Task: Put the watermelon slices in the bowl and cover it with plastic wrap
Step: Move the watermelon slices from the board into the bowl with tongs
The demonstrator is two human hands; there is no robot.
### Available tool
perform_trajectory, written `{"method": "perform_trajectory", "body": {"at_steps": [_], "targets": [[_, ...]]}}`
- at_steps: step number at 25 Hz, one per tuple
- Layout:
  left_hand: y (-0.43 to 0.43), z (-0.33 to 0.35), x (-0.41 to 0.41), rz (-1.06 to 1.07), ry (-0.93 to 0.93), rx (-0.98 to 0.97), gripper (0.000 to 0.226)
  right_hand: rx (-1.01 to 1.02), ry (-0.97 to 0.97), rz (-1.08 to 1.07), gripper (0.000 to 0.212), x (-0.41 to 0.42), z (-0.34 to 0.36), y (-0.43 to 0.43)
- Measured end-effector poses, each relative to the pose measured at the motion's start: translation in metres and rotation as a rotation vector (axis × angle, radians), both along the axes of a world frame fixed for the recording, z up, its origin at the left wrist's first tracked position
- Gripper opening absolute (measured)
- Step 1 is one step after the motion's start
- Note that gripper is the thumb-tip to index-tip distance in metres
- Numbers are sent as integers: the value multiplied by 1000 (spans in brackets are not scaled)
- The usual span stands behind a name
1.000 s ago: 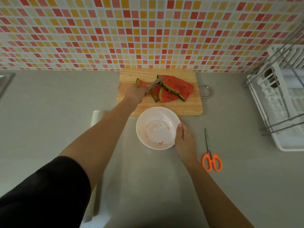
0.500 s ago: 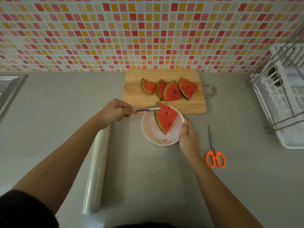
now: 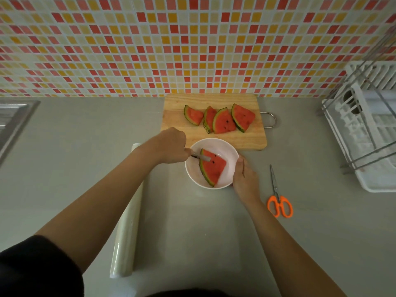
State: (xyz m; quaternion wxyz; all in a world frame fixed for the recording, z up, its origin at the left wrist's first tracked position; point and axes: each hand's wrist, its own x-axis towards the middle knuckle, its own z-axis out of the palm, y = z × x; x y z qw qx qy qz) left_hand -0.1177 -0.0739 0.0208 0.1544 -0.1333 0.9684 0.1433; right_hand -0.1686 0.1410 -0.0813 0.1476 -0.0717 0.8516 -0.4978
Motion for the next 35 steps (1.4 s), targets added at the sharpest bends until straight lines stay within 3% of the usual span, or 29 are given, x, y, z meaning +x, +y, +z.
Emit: {"method": "perform_trajectory", "body": {"at_steps": [5,8,11,16,18,22,30,35], "targets": [[-6,25,2,-17,86,-125,43,-21,27,15,36,2,1,0],[-15,32,-11,148,197,143,50,-21,17,7,36,1,1,0],[-6,23,-42,409,200,449,40,-8,3,1,36,2,-1,0],[-7,9,-89,486,229,294,44,-4,10,-16,34,0,-5,0],[-12,1,-95,479,152,280,32,6,12,-14,34,0,-6,0],[-17,-19,-91,594,105,492,23,8,5,-2,35,-1,-5,1],[-23,-17,-74,759,367,730,21,-7,-29,6,35,-1,-3,2],[-16,-16,-2,806,425,926,21,-16,-15,-20,38,-1,-2,0]]}}
